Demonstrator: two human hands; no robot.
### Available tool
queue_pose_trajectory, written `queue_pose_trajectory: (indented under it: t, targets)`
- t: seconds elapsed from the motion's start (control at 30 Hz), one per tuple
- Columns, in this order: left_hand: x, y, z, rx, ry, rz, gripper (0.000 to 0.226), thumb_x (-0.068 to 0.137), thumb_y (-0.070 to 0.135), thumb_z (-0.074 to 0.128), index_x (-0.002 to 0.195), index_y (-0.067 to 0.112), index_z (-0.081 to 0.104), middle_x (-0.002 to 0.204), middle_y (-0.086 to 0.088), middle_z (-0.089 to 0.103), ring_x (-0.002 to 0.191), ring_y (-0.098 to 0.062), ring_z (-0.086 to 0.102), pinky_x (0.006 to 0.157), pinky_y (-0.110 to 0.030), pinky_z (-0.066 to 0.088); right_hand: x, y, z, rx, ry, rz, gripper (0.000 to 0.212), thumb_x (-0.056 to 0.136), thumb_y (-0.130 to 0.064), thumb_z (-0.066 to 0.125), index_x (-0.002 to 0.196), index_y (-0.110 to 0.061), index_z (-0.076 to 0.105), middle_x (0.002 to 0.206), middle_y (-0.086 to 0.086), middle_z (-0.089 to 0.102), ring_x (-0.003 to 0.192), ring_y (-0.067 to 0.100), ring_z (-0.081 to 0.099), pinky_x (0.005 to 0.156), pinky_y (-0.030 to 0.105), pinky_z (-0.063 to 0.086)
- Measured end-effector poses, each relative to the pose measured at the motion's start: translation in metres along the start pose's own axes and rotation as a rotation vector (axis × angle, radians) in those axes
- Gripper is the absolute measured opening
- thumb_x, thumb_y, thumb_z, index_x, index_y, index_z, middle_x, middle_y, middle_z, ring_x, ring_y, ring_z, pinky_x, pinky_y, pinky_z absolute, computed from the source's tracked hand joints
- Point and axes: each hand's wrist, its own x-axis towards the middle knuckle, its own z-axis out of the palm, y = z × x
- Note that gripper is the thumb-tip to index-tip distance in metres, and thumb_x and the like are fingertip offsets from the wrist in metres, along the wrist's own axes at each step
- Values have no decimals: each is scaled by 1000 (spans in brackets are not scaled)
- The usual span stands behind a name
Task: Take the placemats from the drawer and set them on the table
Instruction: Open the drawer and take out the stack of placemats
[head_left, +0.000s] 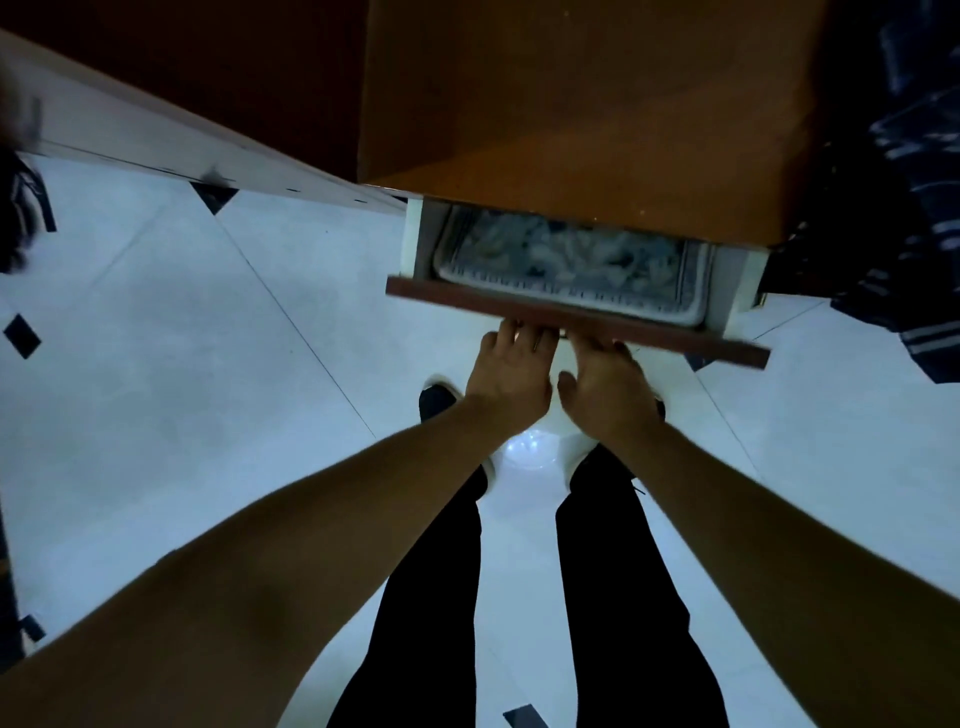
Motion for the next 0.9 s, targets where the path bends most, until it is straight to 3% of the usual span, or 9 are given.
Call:
queue_pose_trajectory:
  t: [0.07,0.2,0.37,0.5,0.6,0.67,0.73,0.8,0.9]
  targets:
    - [-26,1,17,65,-23,17,70,61,24,76,126,6,58,115,-18,64,107,-43,57,91,-50,47,-22,2,20,-84,-5,-19,55,79,-16,69,132,-7,56,114,18,68,103,40,64,88,44,52]
    - [-70,7,44,74,-166,32,70,77,26,65,141,6,46,128,-20,59,125,-49,45,111,-63,27,-58,6,54,-164,-65,-35,30,67,-13,73,97,-10,72,92,12,71,89,37,69,77,39,54]
    - [-87,11,53,25,-245,-12,69,75,22,63,140,7,45,128,-20,58,127,-49,42,109,-63,28,-74,3,62,-180,-113,2,37,64,-15,79,98,-6,71,93,12,71,90,36,69,78,38,55]
    - [-95,12,31,-102,-232,13,53,81,32,65,128,10,56,112,-15,66,107,-39,60,92,-50,50,-82,-18,30,75,-336,135,46,94,-24,58,137,-10,50,136,11,57,128,30,51,104,36,39]
    - [-105,8,2,-390,-83,82,31,82,25,63,108,10,65,94,-9,70,85,-31,68,70,-40,57,-85,-28,-11,224,-489,198,35,97,-30,53,128,-16,60,127,4,62,123,22,55,93,26,39]
    - [-102,0,-24,-504,15,81,25,85,23,56,106,12,64,98,-8,67,90,-27,63,72,-36,54,-82,-26,-43,246,-396,212,27,97,-30,52,107,-11,69,105,7,67,105,27,63,81,28,44]
    - [-89,-10,-44,-549,160,12,27,86,22,56,110,12,61,105,-11,62,100,-28,57,81,-36,51,-74,-20,-67,348,-156,265,26,95,-27,50,101,-7,66,96,10,65,91,29,62,73,29,44]
    - [-67,-21,-52,-536,210,-138,38,85,21,60,120,8,57,115,-17,56,107,-34,52,90,-42,49,-56,-14,-79,438,15,341,25,94,-25,54,112,-9,61,98,4,57,89,20,55,72,23,36]
    - [-30,-32,-53,-526,49,-405,53,85,26,61,130,6,42,128,-21,45,118,-39,43,100,-53,42,-19,1,-69,432,58,363,47,85,-35,58,125,-10,53,106,7,58,99,24,58,81,27,43]
